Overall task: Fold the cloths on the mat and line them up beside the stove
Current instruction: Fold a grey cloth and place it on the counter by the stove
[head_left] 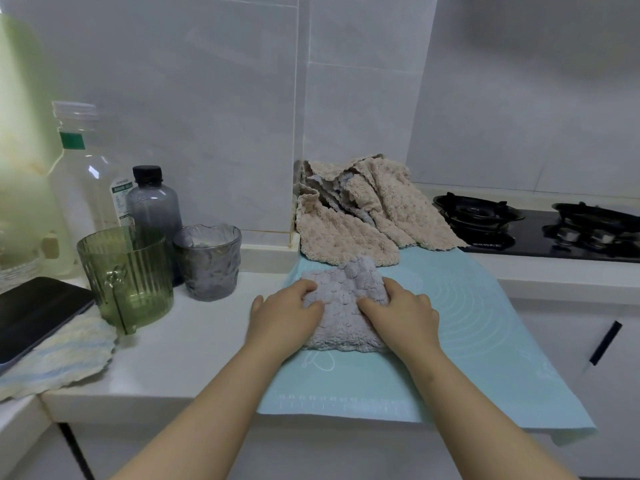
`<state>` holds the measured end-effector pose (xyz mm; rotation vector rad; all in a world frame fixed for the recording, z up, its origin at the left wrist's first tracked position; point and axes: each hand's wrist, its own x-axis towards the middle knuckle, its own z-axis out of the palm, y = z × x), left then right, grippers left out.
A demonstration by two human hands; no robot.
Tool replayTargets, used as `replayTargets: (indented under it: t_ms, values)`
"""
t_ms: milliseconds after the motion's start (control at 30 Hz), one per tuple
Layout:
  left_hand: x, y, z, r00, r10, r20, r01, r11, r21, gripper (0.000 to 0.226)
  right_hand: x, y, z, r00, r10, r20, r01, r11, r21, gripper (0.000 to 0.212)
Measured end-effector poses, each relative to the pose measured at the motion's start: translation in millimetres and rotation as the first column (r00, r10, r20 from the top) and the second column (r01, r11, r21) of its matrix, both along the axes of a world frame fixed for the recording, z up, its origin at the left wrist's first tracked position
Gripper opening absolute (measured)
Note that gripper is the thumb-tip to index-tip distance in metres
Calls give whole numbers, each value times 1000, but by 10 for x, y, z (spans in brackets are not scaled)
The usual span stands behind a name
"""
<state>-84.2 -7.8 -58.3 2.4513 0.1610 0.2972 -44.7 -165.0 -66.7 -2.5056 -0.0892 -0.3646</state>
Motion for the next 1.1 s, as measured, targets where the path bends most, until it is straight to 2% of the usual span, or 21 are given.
replayTargets:
  t_ms: [167, 333, 433, 500, 567, 667, 767, 833, 967, 1033, 1100]
  values:
    - [-21, -18, -17, 1000, -21, -3, 21, 998, 61, 40, 42, -23, -45, 999, -3, -32, 4, 999, 41, 59]
    - [-11, 6, -90, 1000, 11, -8, -11, 999, 52, 41, 21, -29, -72, 999, 32, -43, -30, 999, 33, 64]
    - [42, 15, -125, 999, 48, 7, -48, 997, 61, 43, 11, -32, -65, 999, 30, -29, -29, 999, 38, 61]
    - [38, -3, -127, 996, 86, -1, -85, 989, 123, 52, -24, -22, -53, 999, 36, -26, -34, 996, 77, 57]
    - [12, -35, -83, 991, 122, -50, -111, 975, 191, 57, -60, -17, -39, 999, 31, -40, -27, 995, 91, 56]
    - [-13, -34, 17, 971, 187, -152, -157, 970, 188, 52, -145, -15, -4, 993, 32, -115, -21, 995, 96, 58]
    - [31, 56, 142, 924, 239, -299, -184, 962, 201, 62, -258, -35, 122, 975, 90, -201, -56, 984, 168, 48]
    - [68, 77, 188, 895, 226, -384, -145, 963, 228, 58, -335, -49, 212, 959, 99, -265, -41, 975, 218, 46]
    - [129, 74, 236, 867, 136, -479, -23, 972, 235, 45, -404, -30, 310, 908, 16, -419, 103, 960, 259, 47]
    - [133, 83, 240, 865, 85, -494, 6, 984, 180, 40, -415, -3, 344, 880, -9, -475, 133, 964, 229, 37]
    - [130, 90, 272, 880, 26, -475, 11, 997, 75, 34, -423, -4, 385, 850, -8, -527, 175, 948, 266, 25]
